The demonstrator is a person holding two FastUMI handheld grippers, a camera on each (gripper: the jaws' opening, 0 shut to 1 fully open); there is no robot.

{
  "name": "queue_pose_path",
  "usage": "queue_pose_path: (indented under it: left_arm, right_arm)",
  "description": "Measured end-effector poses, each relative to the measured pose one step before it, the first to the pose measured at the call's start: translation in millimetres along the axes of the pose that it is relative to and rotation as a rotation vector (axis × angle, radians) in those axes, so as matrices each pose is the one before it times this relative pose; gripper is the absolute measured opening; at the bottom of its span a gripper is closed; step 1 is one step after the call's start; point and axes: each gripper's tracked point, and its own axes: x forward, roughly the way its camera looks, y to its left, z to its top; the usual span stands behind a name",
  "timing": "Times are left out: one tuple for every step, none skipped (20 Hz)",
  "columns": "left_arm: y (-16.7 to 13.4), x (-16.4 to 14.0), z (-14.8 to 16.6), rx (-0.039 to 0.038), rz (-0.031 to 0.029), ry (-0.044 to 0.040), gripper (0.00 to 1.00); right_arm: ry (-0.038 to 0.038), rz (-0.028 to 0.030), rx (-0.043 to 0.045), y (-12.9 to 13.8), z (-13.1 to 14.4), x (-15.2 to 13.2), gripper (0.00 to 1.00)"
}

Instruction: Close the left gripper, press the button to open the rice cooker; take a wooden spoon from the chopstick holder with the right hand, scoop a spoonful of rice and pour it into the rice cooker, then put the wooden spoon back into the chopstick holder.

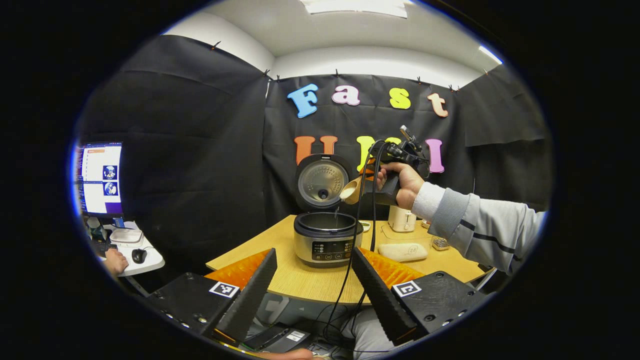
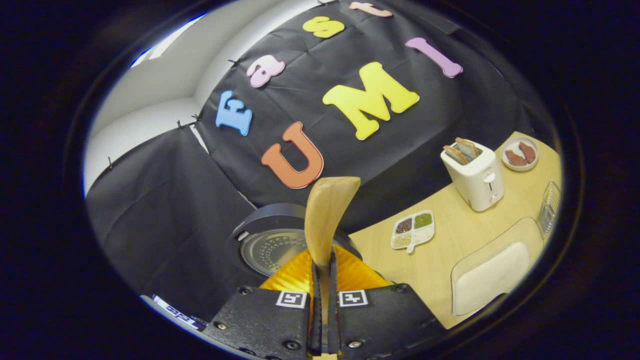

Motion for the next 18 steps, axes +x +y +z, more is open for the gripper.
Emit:
queue_pose_path:
  left_arm:
    - [2.55, -0.8, -0.21, -0.00553, 0.00292, -0.00106, 0.96]
    - [1.71, -0.05, 0.12, -0.00496, 0.00241, -0.00048, 0.96]
    - [0.73, 0.09, -1.93, -0.00212, -0.00444, 0.00374, 0.96]
    - [-1.15, -0.85, -3.2, 0.00039, -0.00886, 0.01001, 0.96]
    - [2.31, 0.54, -2.64, 0.00186, 0.00236, 0.00903, 0.97]
    - [4.57, -1.06, -1.66, 0.00443, 0.00715, 0.00574, 0.97]
    - [2.02, -0.58, -1.19, 0.00471, 0.00853, 0.00532, 0.98]
    - [0.46, -0.64, -1.66, 0.00383, 0.00592, 0.00312, 0.98]
    - [1.04, -0.55, -0.49, 0.00182, 0.00239, 0.00012, 0.98]
    - [-0.12, 0.57, -0.19, -0.00094, 0.00074, -0.00011, 0.98]
    - [-0.33, -0.28, -0.75, -0.00296, -0.0007, 0.00079, 0.98]
    - [-0.87, 0.95, -1.38, -0.00367, -0.00198, 0.00302, 0.98]
    - [-0.5, -0.34, -1.52, -0.00308, -0.00285, 0.00773, 0.97]
    - [-1.29, 0.11, -1.26, 0.00177, -0.00451, 0.00448, 0.97]
    - [-0.29, -0.78, 0.67, 0.00513, 0.00084, -0.00052, 0.98]
    - [0.93, -1.08, 0.06, 0.00179, 0.00698, 0.00042, 0.98]
    - [1.63, 0.42, -0.4, 0.00027, 0.00445, -0.0035, 0.98]
    - [0.65, 0.18, 1.71, -0.00337, -0.00214, -0.00531, 0.98]
  right_arm:
    - [0.00629, -0.00814, -0.02255, 1.12, -3.12, 4.36, 0.1]
    - [0.00443, 0.0021, -0.00998, 0.65, -2.18, 3.51, 0.1]
    - [-0.00042, 0.00544, -0.01211, 0.92, -1.57, 3.44, 0.1]
    - [0.00062, 0.00793, -0.02078, 1.46, -0.92, 3.13, 0.1]
    - [-0.00561, -0.00368, -0.0303, -0.5, 0.71, 0.96, 0.1]
    - [-0.00126, 0.00332, -0.05051, 2.02, -1.31, 1.23, 0.1]
    - [-0.01238, -0.002, -0.0551, 1.84, 1.99, -0.21, 0.1]
    - [-0.02137, -0.00156, -0.06848, 3.78, 1.66, -0.51, 0.1]
    - [-0.039, -0.01447, -0.06736, 2.88, 5.35, -3.5, 0.1]
    - [-0.04136, -0.02473, -0.06955, 0.48, 2.35, -6.86, 0.1]
    - [-0.03605, -0.01476, -0.04762, 2.9, 6.11, -4.17, 0.1]
    - [-0.01678, 0.0041, -0.03935, 7.55, 2.13, -1.66, 0.1]
    - [-0.01264, 0.01106, -0.03957, 8.94, -4.41, -1.59, 0.1]
    - [-0.0124, 0.00776, -0.04047, 6.0, 0.45, -2.43, 0.08]
    - [-0.01009, 0.00918, -0.0382, 4.79, 6.22, 0.03, 0.1]
    - [-0.01281, 0.01201, -0.03489, 6.73, 1.82, -1.27, 0.1]
    - [-0.0088, 0.00904, -0.03779, 6.31, 1.56, -0.7, 0.1]
    - [-0.01353, -0.00063, -0.03699, 3.45, 0.73, -1.89, 0.1]
